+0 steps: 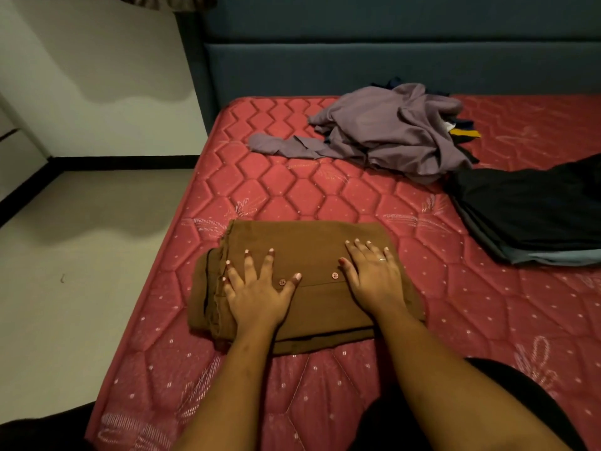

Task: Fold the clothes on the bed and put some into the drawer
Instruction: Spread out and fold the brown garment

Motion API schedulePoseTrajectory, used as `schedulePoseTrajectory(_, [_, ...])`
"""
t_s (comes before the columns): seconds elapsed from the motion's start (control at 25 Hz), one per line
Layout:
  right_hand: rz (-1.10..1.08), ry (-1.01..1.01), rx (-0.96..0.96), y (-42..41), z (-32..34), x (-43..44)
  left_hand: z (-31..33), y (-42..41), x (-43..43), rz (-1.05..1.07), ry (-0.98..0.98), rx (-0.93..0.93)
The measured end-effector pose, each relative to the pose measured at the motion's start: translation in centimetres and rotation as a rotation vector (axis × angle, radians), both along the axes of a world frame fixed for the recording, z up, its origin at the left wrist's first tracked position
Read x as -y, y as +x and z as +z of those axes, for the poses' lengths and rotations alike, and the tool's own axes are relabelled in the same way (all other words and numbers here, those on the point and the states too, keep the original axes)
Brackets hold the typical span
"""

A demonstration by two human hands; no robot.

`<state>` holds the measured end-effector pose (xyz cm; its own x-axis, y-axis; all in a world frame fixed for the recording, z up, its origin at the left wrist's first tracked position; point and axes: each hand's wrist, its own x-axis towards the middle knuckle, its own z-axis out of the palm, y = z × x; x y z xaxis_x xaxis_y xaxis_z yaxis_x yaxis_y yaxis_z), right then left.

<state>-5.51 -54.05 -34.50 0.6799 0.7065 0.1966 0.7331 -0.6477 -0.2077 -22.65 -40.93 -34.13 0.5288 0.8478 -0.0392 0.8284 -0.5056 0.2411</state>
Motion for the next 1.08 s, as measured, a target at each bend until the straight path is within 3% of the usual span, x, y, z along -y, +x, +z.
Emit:
schedulePoseTrajectory(0.24, [-0.053, 0.358, -0.156, 0.8, 0.5, 0.6, -0.5, 0.2, 0.1, 0.015, 0.026, 0.036])
schedulePoseTrajectory(0.44, [-0.293, 0.154, -0.359, 1.8, 0.4, 1.0, -0.3, 0.1, 0.1, 0.002, 0.003, 0.031])
schedulePoseTrajectory(0.6, [-0.462, 0.24, -0.444, 3.2, 1.4, 1.2, -0.1, -0.1, 0.2, -0.008, 0.003, 0.041])
schedulePoseTrajectory(0.68, [-0.511, 0.303, -0.653, 4.2, 2.2, 1.5, 0.0, -0.2, 0.2, -0.03, -0.001, 0.05])
schedulePoseTrajectory(0.76, [-0.494, 0.374, -1.015, 5.0, 3.1, 2.4, -0.2, -0.7, 0.4, -0.05, -0.027, 0.05])
schedulePoseTrajectory(0.84, [-0.434, 0.307, -1.195, 5.0, 4.5, 3.3, 0.0, -1.8, 0.5, -0.086, -0.073, 0.033])
schedulePoseTrajectory(0.92, [-0.306, 0.383, -1.199, 3.8, 7.6, 3.3, 1.0, -2.5, 0.6, -0.088, -0.212, 0.049])
schedulePoseTrajectory(1.0, [-0.189, 0.594, -1.054, 2.5, 11.3, 2.3, 2.1, -2.7, 1.8, -0.019, -0.425, 0.179])
schedulePoseTrajectory(1.08, [-0.05, 0.709, -0.771, 0.4, 16.1, 0.8, 4.7, -1.9, 2.7, 0.141, -0.743, 0.548])
